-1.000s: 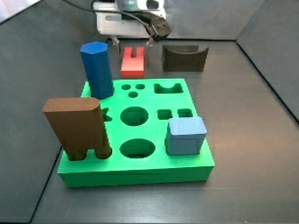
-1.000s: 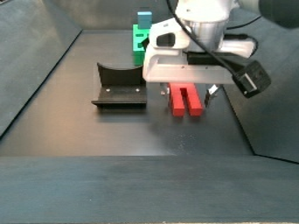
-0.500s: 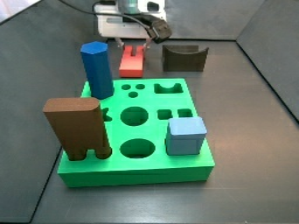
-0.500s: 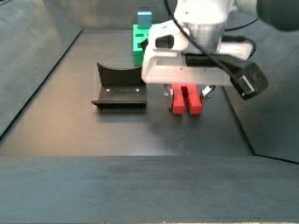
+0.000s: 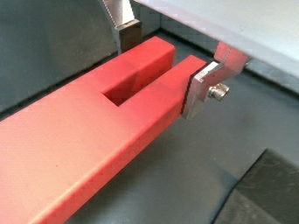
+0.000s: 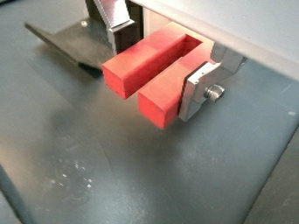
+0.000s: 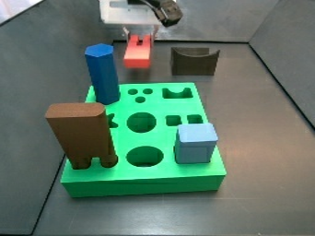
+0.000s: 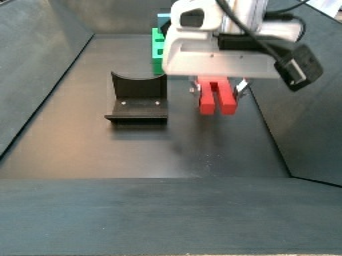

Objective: Pick up the double-square object. Move up. Rotate the double-square object. Place the double-square object on the fixture. Regrasp the double-square object. Move to above the board. Insert the double-square object.
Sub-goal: Place the double-square object on the fixture.

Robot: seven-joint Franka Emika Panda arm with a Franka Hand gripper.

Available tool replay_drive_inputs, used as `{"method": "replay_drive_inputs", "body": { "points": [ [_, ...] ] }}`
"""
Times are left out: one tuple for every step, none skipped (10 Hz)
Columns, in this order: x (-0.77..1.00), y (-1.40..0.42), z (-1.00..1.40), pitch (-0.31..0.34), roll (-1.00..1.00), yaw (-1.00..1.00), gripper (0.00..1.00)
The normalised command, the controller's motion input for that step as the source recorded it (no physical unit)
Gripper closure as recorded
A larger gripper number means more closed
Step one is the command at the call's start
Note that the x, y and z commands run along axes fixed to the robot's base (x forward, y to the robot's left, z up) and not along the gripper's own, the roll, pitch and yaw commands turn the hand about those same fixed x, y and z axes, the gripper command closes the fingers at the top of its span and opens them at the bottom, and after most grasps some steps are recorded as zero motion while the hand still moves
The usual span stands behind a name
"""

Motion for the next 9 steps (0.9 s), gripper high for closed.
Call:
{"method": "replay_drive_inputs", "body": {
  "points": [
    [0.0,0.0,1.0,-0.003,0.01,0.0,1.0],
    [-0.01,0.0,1.0,0.014,0.03,0.0,1.0],
    [-0.02,0.0,1.0,0.023,0.04,-0.01,1.0],
    [-0.02,0.0,1.0,0.033,0.06,-0.01,1.0],
    [-0.02,0.0,1.0,0.04,0.07,-0.01,1.0],
    [-0.03,0.0,1.0,0.046,0.08,0.0,1.0],
    [-0.03,0.0,1.0,0.052,0.09,0.0,1.0],
    [-0.03,0.0,0.94,0.057,0.1,0.01,1.0],
    [-0.03,0.0,0.85,0.06,0.11,0.02,1.0]
  ]
}}
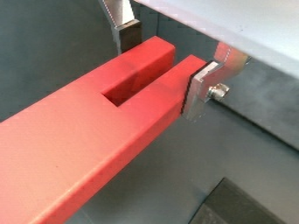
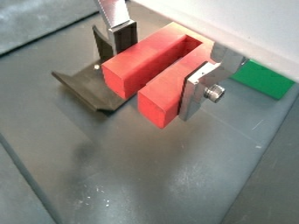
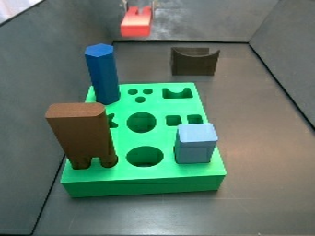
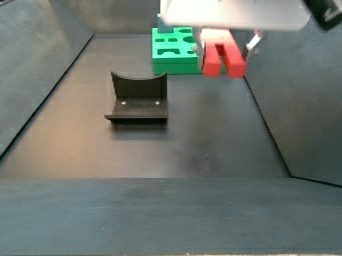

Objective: Pick up the double-square object. Move up. Rotate the double-square object. Place the double-square object on the fixture. Regrasp the double-square object. Move to above the board. Insert the double-square object.
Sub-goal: Place the double-square object on the fixture.

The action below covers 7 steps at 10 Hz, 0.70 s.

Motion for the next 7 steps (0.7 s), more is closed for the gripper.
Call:
{"method": "replay_drive_inputs", "body": {
  "points": [
    [-0.02,0.0,0.66,0.069,0.1,0.03,1.0],
    [-0.01,0.0,0.56,0.071,0.1,0.03,1.0],
    [0.0,0.0,0.37,0.081,0.1,0.03,1.0],
    [0.0,0.0,0.18,0.092,0.1,0.03,1.0],
    [1.0,-0.15,0.41,0.076,0.12,-0.05,1.0],
    [1.0,-0.15,0.38,0.087,0.1,-0.05,1.0],
    [1.0,-0.13,0.35,0.128,0.09,-0.02,1.0]
  ]
}}
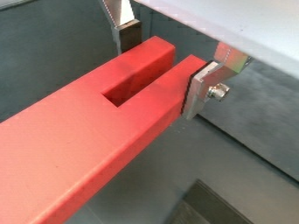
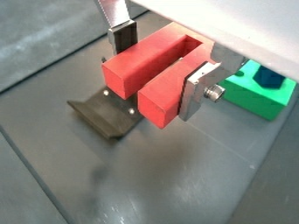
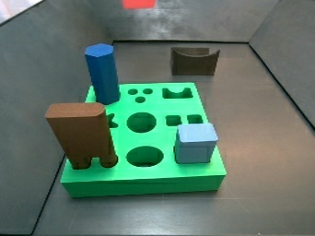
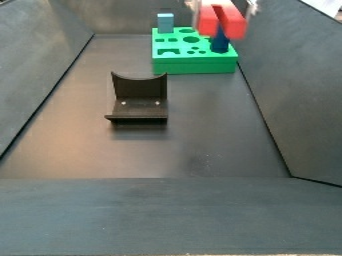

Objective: Pick up the double-square object. Move up. Rotate the double-square object. Place the double-square object on the fixture. Regrasp the double-square object. Move to above the board. Insert the double-square object.
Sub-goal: Place the double-square object on the fixture.

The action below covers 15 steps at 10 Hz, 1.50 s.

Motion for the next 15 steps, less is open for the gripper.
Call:
{"method": "replay_drive_inputs", "body": {
  "points": [
    [1.0,-0.11,0.29,0.141,0.08,0.0,1.0],
    [1.0,-0.09,0.25,0.144,0.07,0.01,1.0],
    [1.0,-0.08,0.22,0.144,0.06,0.02,1.0],
    [1.0,-0.07,0.19,0.148,0.05,0.03,1.0],
    [1.0,-0.06,0.15,0.148,0.04,0.03,1.0],
    [1.0,-0.04,0.13,0.146,0.04,0.03,1.0],
    [1.0,-0.03,0.1,0.149,0.02,0.04,1.0],
    [1.0,-0.03,0.09,0.146,0.02,0.04,1.0],
    [0.92,-0.02,0.05,0.149,0.01,0.04,1.0],
    [0.83,-0.02,0.04,0.144,0.0,0.04,1.0],
    [0.7,-0.01,0.03,0.15,-0.01,0.04,1.0],
    [0.64,-0.01,0.03,0.155,-0.01,0.04,1.0],
    [0.89,0.01,-0.81,0.191,-1.0,0.19,1.0],
    [0.84,0.01,-0.8,0.19,-1.0,0.19,1.0],
    [0.79,0.06,-0.53,0.175,-1.0,0.14,1.0]
  ]
}}
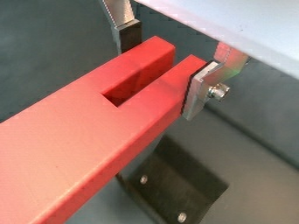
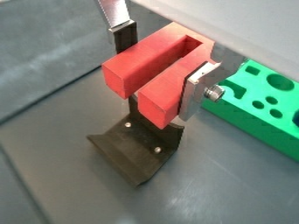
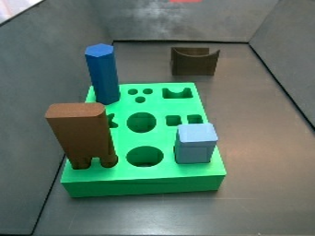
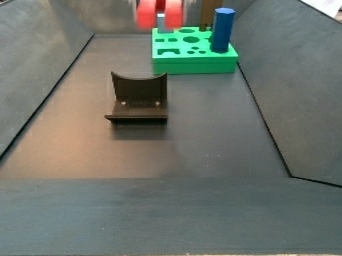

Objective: Pick up the double-square object. Move up. Rotate the double-square object. Place the double-square object on the fixture. Regrasp the double-square object. Move to above the board. Insert the double-square object.
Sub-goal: Place the double-square object on the fixture.

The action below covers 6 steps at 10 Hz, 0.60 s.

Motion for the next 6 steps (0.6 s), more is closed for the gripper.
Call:
{"method": "replay_drive_inputs", "body": {
  "points": [
    [0.75,0.06,-0.39,0.173,-1.0,0.13,1.0],
    [0.65,0.05,-0.12,0.189,-1.0,0.1,1.0],
    [0.52,0.05,-0.04,0.237,-1.0,0.08,1.0],
    [0.46,0.05,-0.05,0.254,-1.0,0.05,1.0],
    [0.42,0.05,-0.04,0.265,-1.0,0.02,1.0],
    [0.35,0.05,-0.02,0.259,-0.88,-0.04,1.0]
  ]
}}
